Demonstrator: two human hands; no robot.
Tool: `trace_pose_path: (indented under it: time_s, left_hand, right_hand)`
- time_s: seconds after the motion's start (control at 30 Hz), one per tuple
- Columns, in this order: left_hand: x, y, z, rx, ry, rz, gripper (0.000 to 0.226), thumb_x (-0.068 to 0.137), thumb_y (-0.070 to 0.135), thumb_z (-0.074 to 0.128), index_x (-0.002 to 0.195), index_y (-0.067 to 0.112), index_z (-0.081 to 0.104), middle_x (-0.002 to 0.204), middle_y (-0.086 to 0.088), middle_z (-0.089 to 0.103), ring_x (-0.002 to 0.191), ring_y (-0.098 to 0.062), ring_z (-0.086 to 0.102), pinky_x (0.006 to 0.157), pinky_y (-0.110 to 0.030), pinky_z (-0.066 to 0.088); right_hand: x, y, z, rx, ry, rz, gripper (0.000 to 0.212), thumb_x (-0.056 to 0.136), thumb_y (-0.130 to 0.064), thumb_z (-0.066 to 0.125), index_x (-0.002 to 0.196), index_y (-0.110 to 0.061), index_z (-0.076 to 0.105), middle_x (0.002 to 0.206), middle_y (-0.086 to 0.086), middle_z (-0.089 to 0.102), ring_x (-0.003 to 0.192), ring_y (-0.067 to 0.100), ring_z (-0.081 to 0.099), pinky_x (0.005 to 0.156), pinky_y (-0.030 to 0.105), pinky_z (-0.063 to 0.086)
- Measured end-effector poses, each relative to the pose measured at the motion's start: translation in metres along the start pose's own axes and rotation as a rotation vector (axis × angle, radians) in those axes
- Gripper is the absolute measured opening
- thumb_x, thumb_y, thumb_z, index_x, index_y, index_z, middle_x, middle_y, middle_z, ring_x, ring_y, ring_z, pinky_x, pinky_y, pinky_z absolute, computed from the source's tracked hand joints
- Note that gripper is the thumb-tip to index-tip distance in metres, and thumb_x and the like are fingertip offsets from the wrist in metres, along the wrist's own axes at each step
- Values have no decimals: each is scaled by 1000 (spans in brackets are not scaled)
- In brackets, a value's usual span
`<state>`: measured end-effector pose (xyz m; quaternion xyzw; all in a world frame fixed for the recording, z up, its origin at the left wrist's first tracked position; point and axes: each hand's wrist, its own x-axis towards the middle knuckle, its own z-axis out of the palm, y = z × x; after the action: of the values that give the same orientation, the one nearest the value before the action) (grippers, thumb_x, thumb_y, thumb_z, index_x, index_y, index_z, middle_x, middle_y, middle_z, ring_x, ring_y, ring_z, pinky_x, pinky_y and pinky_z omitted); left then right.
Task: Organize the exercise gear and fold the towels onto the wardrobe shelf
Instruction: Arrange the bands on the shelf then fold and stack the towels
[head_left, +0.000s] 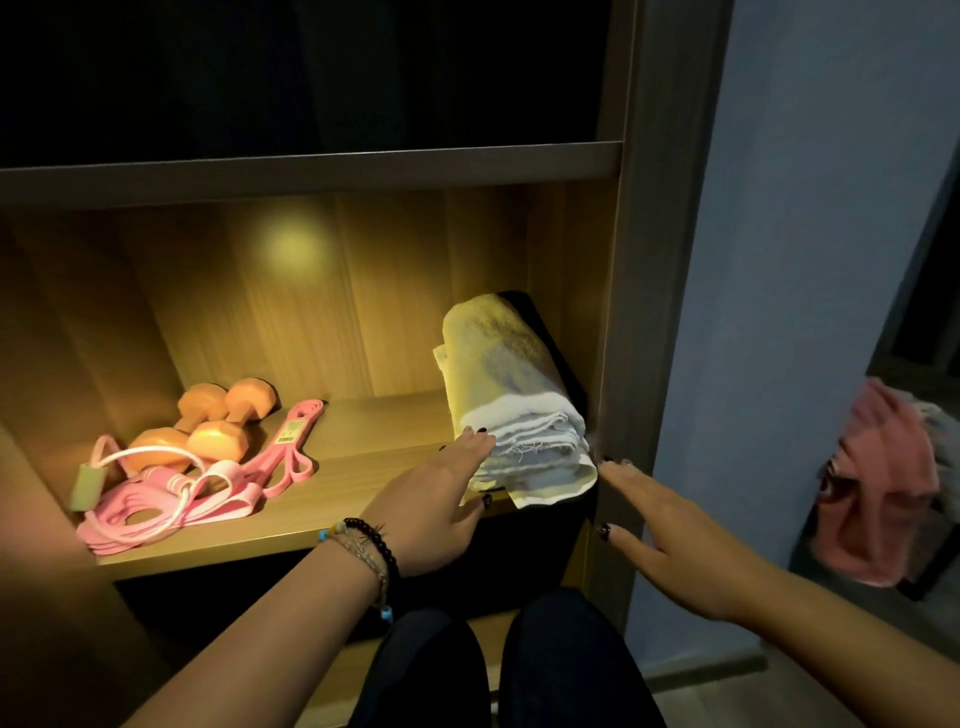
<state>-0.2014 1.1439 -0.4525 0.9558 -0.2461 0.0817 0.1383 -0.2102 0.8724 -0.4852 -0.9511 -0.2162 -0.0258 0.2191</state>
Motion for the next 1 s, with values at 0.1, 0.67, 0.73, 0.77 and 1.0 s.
trace_pose_path:
  time_s: [0.1,0.67,0.73,0.77,1.0]
  left_hand:
    - [0,16,-3,1,9,43,67,98,26,49,154,20,12,162,4,11,147,-3,4,115,-14,9]
    - [142,139,41,-20,-77,317,60,99,33,45,152,31,18,160,9,19,137,-16,40,107,-31,38]
    - [164,147,56,-46,-99,335,58,98,32,45,151,30,19,160,7,20,136,-18,42,105,-34,41]
    - [175,151,63,-47,-110,347,58,98,31,44,150,29,20,160,6,20,135,-20,43,104,-37,43]
    - [262,169,85,9,-178,506,55,97,22,44,149,18,23,157,-4,27,133,-24,44,96,-42,48]
  right_hand:
    - [-20,1,-11,-67,-47,48,69,99,-42,43,153,-31,1,159,-13,4,131,-9,-5,106,12,4]
    - [-97,112,-77,-143,-16,440,78,93,-49,51,154,-27,7,160,-12,6,146,5,9,119,24,12]
    - [-92,122,-88,-164,-26,472,72,96,-43,50,152,-30,6,151,-22,4,142,-1,8,109,12,4]
    - [-89,128,-93,-182,-24,491,72,97,-41,49,152,-29,4,150,-22,4,142,0,9,105,9,2]
    - [-56,192,-116,-243,-68,709,76,97,-42,48,154,-20,3,161,-4,2,148,12,8,111,15,10]
